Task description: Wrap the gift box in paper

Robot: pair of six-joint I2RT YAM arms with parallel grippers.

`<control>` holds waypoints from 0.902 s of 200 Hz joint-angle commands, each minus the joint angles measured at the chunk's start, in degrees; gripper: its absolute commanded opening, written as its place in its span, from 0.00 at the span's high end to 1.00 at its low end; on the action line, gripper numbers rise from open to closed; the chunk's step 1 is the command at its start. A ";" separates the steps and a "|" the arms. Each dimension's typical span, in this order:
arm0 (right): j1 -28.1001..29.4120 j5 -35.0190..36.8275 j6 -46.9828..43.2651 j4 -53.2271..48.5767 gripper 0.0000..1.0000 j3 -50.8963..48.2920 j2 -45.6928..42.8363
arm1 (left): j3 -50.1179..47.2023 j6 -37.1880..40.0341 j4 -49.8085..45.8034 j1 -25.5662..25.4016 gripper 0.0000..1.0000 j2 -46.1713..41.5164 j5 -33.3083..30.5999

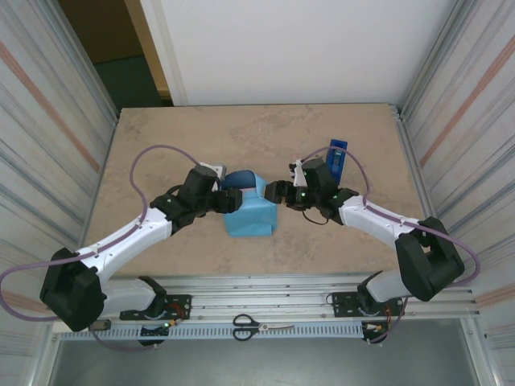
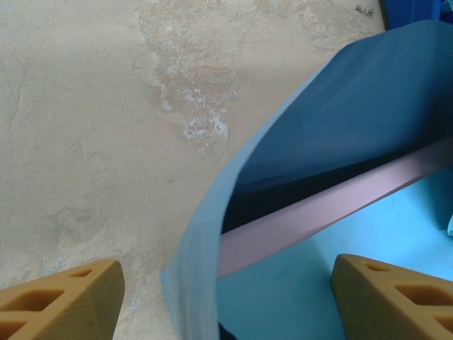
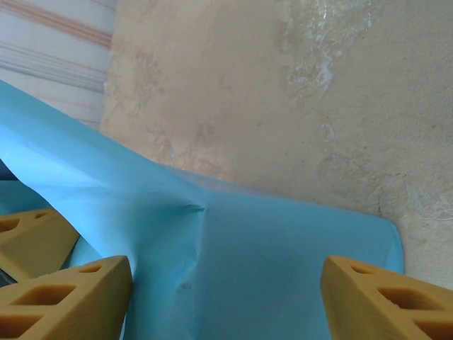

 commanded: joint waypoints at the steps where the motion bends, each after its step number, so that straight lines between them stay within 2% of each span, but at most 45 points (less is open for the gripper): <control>1: 0.09 -1.01 -0.77 -2.96 0.29 -0.05 -1.69 | -1.78 -0.10 -4.10 -0.64 0.23 0.24 -0.08; 55: -3.44 -5.25 3.95 5.81 0.26 -0.78 -0.24 | -2.42 -0.40 -3.68 -0.64 0.24 0.37 0.35; 131: -0.06 -5.00 6.24 12.40 0.30 -9.48 3.59 | -1.57 -0.25 -3.85 -0.57 0.24 0.36 0.36; 180: 0.67 -3.40 6.86 11.99 0.32 -10.80 2.79 | 3.85 -0.27 -7.61 1.77 0.15 -2.90 3.80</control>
